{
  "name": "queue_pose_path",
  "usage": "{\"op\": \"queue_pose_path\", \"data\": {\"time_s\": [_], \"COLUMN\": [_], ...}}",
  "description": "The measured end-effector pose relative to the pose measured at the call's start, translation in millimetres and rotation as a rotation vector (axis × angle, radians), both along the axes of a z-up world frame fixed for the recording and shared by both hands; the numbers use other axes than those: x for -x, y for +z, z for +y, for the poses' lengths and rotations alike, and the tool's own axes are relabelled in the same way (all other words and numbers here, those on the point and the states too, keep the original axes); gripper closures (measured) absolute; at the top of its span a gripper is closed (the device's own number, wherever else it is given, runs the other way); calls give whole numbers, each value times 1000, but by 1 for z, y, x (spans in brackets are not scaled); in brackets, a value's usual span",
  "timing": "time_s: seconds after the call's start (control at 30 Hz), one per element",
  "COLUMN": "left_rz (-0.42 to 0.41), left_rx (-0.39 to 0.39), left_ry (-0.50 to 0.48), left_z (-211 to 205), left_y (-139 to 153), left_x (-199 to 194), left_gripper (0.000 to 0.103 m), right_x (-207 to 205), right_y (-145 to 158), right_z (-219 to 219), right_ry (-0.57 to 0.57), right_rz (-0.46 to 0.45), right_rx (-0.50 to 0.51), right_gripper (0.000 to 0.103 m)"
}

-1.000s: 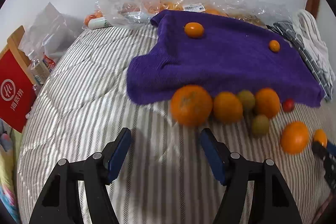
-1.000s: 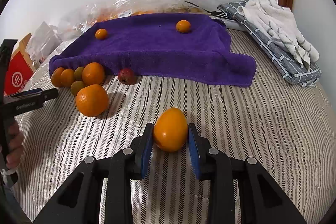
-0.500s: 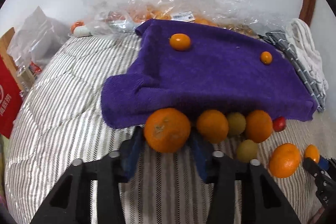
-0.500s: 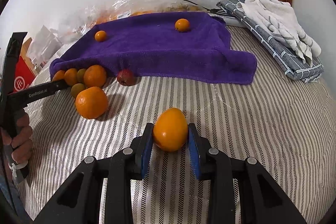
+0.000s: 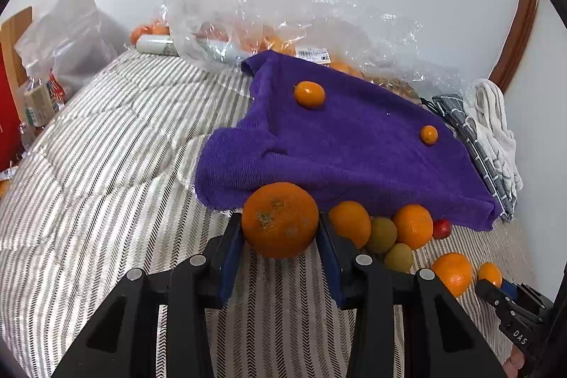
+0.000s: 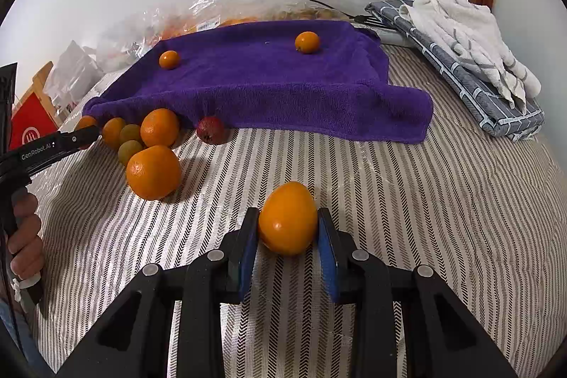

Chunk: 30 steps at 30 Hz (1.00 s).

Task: Organize fruits
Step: 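Close the left gripper on a large spotted orange while the right gripper holds its orange, then carry both held oranges up over the purple towel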

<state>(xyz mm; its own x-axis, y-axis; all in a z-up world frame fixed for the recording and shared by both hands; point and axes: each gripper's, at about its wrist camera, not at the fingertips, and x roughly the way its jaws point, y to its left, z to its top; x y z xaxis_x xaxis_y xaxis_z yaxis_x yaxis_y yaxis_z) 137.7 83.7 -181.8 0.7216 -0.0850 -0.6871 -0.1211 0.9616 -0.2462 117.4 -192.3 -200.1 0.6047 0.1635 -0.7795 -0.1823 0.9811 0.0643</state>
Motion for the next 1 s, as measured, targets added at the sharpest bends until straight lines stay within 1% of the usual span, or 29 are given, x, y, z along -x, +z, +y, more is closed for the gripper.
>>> {"op": "queue_pose_path", "data": {"time_s": [0.17,0.33,0.43,0.53,0.63,0.77,0.87,0.93,1.0], "left_rz": [-30,-48,-69,-88,-109,-118,-128,-112,-90], "left_rx": [-1,32,35,11,-45,-82,-102,-114,-126], "left_ry": [-8,-26,-39,-32,-11,-10,-12,-17,-11], "left_z": [-1,-1,-3,-5,-8,-11,-11,-11,-11], "left_y": [5,9,12,15,18,22,25,30,37], "left_x": [1,4,6,9,12,14,23,27,28], "left_gripper": [64,64,64,64,64,64,64,64,64], "right_x": [2,3,6,8,11,10,8,7,1], "right_y": [0,1,3,6,10,11,19,26,36], "right_z": [1,0,-3,-6,-9,-7,-2,1,4], "right_ry": [10,12,-5,-2,-5,-14,-1,12,26], "right_rz": [-3,-8,-18,-33,-60,-36,-54,-67,-71], "right_rx": [-10,-22,-37,-68,-86,-104,-75,-66,-82], "right_gripper": [71,71,71,71,71,71,71,71,71]}}
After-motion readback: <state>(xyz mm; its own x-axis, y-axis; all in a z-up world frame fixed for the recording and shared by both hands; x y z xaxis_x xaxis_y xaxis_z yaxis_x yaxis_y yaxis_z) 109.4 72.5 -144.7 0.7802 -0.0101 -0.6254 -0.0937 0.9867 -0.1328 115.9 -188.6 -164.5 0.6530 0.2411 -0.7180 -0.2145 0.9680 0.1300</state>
